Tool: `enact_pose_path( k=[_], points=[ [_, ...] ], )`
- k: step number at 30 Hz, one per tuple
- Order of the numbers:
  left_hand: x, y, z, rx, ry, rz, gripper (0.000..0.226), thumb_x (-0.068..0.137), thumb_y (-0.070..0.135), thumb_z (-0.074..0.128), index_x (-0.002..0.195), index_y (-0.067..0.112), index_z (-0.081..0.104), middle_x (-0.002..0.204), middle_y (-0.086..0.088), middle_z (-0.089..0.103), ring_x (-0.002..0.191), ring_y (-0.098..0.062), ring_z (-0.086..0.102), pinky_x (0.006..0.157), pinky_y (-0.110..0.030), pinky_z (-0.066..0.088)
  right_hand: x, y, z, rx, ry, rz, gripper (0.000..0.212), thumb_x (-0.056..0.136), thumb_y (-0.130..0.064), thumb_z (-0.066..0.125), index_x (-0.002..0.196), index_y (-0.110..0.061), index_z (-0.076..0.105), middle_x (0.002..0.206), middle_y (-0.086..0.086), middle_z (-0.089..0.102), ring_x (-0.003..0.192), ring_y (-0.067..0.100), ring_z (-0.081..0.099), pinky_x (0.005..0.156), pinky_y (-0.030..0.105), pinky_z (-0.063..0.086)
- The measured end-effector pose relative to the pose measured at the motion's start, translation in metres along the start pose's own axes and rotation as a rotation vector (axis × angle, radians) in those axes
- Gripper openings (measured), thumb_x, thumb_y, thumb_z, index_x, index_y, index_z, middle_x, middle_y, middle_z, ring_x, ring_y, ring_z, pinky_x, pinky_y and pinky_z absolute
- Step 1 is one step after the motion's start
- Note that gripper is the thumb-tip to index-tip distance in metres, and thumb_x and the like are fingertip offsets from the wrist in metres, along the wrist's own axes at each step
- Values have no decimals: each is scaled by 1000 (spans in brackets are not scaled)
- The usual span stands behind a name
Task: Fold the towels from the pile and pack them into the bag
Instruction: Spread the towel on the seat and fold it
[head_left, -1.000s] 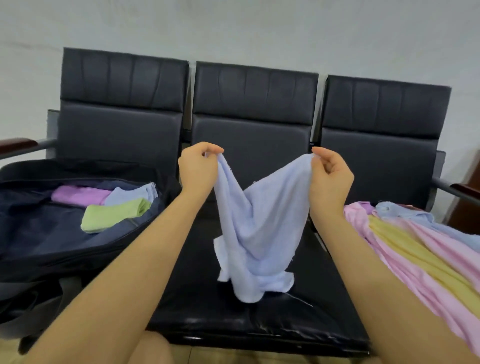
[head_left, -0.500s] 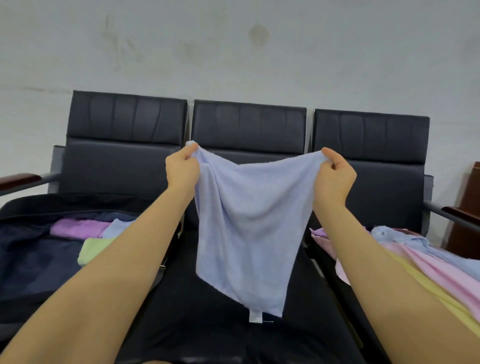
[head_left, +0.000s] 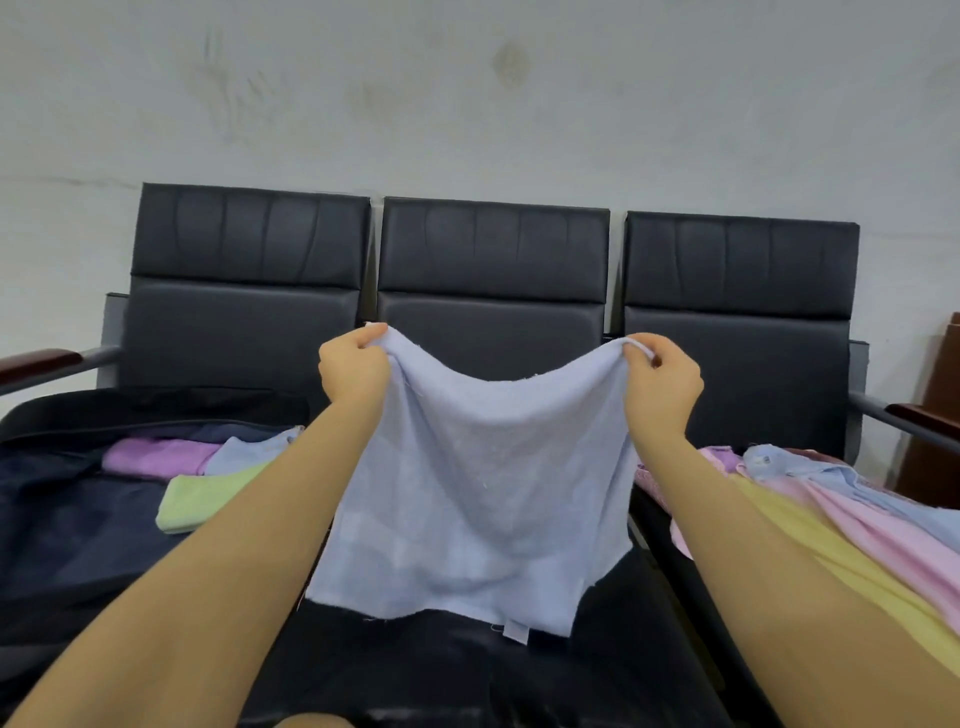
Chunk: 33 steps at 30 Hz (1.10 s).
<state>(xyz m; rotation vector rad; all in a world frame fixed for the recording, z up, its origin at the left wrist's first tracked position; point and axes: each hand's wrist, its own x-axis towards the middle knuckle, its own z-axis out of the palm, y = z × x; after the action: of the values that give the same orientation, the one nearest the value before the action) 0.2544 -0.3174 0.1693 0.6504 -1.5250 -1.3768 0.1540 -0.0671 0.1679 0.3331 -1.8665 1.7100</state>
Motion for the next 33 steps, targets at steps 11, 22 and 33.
enact_pose_path(
  k=[11,22,33],
  points=[
    [3,-24,-17,-29,64,-107,40,89,3,53,126,15,62,129,0,59,114,-22,54,89,-28,43,-14,19,0,87,-150,178,39,90,-2,52,127,-12,52,125,4,49,110,17,48,89,28,40],
    [5,-5,-21,726,49,282,26,94,-1,43,92,8,67,106,-18,54,86,-34,46,81,-34,29,-2,1,-2,-55,-7,46,23,93,-9,47,92,-16,69,90,4,64,84,21,60,63,25,45],
    [-3,32,-37,681,108,353,20,96,20,53,94,6,66,105,-14,61,92,-32,55,81,-40,41,4,-38,-18,123,-33,110,42,92,-2,49,133,-7,53,134,10,54,123,25,50,101,32,40]
  ],
)
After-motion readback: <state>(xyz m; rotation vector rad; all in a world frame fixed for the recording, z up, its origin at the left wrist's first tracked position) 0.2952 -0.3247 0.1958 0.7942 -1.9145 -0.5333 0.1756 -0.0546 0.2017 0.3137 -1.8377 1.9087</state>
